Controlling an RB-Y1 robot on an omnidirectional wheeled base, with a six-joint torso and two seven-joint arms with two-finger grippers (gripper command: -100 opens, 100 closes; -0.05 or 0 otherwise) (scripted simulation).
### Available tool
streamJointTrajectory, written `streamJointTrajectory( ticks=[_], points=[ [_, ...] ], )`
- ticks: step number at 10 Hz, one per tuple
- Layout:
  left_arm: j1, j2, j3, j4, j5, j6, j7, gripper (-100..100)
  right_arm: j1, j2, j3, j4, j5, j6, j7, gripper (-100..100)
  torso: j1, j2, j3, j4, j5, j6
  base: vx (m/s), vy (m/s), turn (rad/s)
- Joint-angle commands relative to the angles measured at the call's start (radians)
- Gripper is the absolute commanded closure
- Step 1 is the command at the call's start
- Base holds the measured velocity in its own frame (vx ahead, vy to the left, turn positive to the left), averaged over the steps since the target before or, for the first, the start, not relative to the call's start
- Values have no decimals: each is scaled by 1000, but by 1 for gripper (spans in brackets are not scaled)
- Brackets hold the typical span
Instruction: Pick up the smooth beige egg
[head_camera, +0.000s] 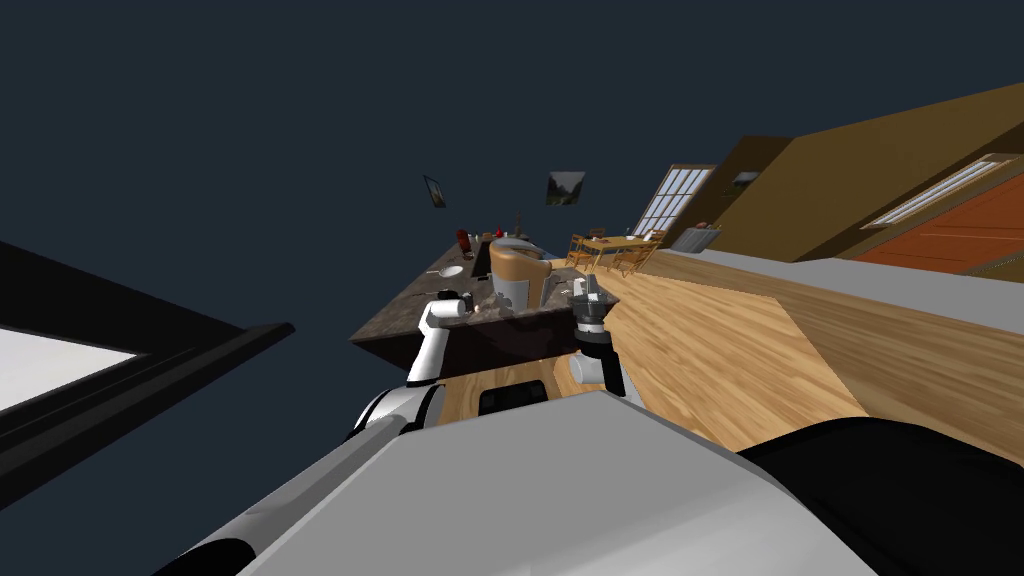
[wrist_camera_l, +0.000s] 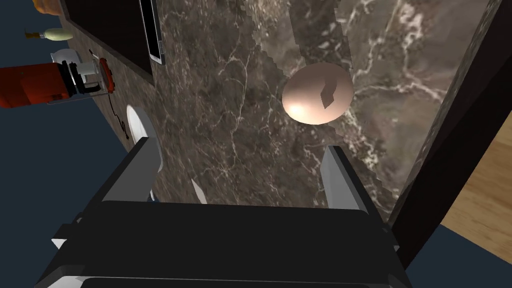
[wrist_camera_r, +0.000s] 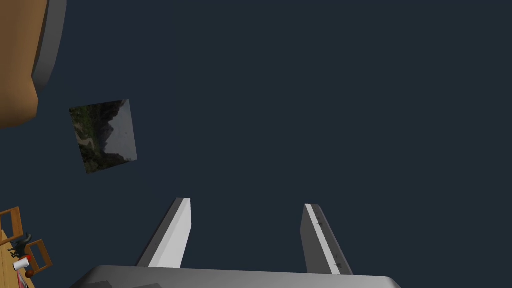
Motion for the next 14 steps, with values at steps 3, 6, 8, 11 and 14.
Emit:
streamJointTrajectory(
  ticks=[3, 6, 8, 11, 14],
  points=[
    [-29, -13, 6, 44, 9, 92, -23, -100, 0, 0, 0, 0, 0, 0, 0, 0, 0, 0, 0, 0, 0, 0, 38, 27, -20],
    [-55, -31, 13, 98, 19, 175, -46, -100, 0, 0, 0, 0, 0, 0, 0, 0, 0, -2, -1, 0, 0, 0, 70, 32, -32],
    [-57, -42, 15, 122, 22, 205, -54, -100, 0, 0, 0, 0, 0, 0, 0, 0, 0, -2, -1, 0, 0, 0, 67, 29, -26],
    [-69, -15, 33, 152, 37, 182, -64, -100, 0, 0, 0, 0, 0, 0, 0, 0, -2, 2, 1, 0, 0, 0, 5, -1, -44],
    [-87, 24, 64, 217, 60, 146, -82, -100, 0, 0, 0, 0, 0, 0, 0, 0, -5, 6, 4, 1, -1, 0, -46, -36, -127]
  ],
)
